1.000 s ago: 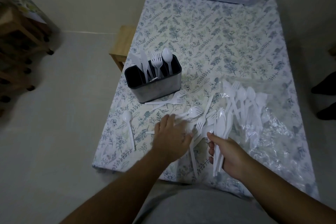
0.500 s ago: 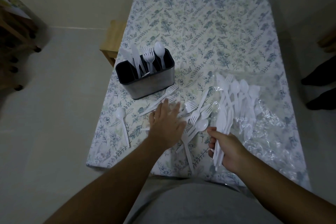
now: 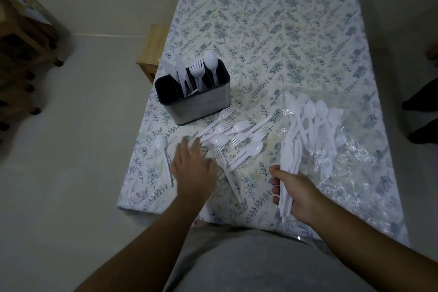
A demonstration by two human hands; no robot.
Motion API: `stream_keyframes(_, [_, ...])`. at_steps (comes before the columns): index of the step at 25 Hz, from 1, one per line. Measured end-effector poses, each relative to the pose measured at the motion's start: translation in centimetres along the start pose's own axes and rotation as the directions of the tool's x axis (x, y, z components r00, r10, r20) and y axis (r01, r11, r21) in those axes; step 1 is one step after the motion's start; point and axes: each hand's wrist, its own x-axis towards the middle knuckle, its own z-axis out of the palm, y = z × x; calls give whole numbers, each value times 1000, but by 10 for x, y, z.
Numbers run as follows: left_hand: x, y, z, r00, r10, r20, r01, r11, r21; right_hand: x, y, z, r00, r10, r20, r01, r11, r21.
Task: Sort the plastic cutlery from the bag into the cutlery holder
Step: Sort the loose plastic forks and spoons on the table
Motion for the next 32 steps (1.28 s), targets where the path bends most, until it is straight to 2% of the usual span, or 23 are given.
stream_keyframes(1, [-7, -7, 2, 998, -67, -7, 67, 998, 2, 1, 0, 0, 1000, -3, 7, 3, 1000, -3])
stream_keyframes(3, [-19, -14, 8, 995, -74, 65, 71, 996, 45, 2, 1, 2, 1000, -10, 14, 10, 1000, -16])
stream_keyframes(7, [-30, -1, 19, 969, 61, 239, -66, 998, 15, 6, 4, 12, 999, 1, 46, 1, 999, -39])
stream_keyframes(10, [-32, 12, 17, 901, 236, 365, -255, 967, 6, 7, 5, 18, 997, -5, 75, 9, 998, -54])
stream_keyframes(11, [-34, 12, 16, 893, 270, 361, -296, 955, 18, 7, 4, 19, 997, -12, 81, 17, 998, -63])
stream_keyframes(12, [-35, 9, 14, 914, 265, 307, -289, 957, 36, 7, 4, 20, 997, -22, 79, 29, 996, -83])
stream_keyframes(13, [-36, 3, 12, 956, 208, 206, -224, 973, 55, 7, 3, 21, 997, -35, 72, 43, 993, -107])
stream_keyframes(15, [-33, -15, 6, 1000, -30, 8, 30, 998, 51, 10, 2, 21, 996, -57, 63, 66, 987, -144])
stream_keyframes(17, [-28, -37, 1, 975, -220, 3, 220, 975, 21, 14, 2, 22, 996, -65, 56, 72, 987, -146])
stream_keyframes(18, [-27, -45, 1, 970, -241, 35, 240, 970, 41, 15, 1, 22, 997, -64, 52, 71, 988, -140])
stream_keyframes(19, [-28, -48, 1, 975, -215, 61, 211, 975, 70, 16, 2, 23, 997, -61, 48, 67, 989, -134])
stream_keyframes(22, [-44, -35, 11, 989, -3, 145, -12, 995, 101, 17, 2, 23, 997, -55, 47, 61, 990, -129])
stream_keyframes(25, [-49, -17, 15, 978, 109, 175, -123, 990, 73, 17, 1, 23, 998, -56, 42, 60, 992, -113])
stream_keyframes(29, [-24, 20, 15, 911, 338, 235, -364, 928, 77, 15, 2, 19, 997, -74, 19, 76, 992, -96])
stream_keyframes(32, [-4, 47, 22, 911, 269, 311, -308, 948, 81, 12, 3, 14, 995, -97, 5, 97, 989, -110])
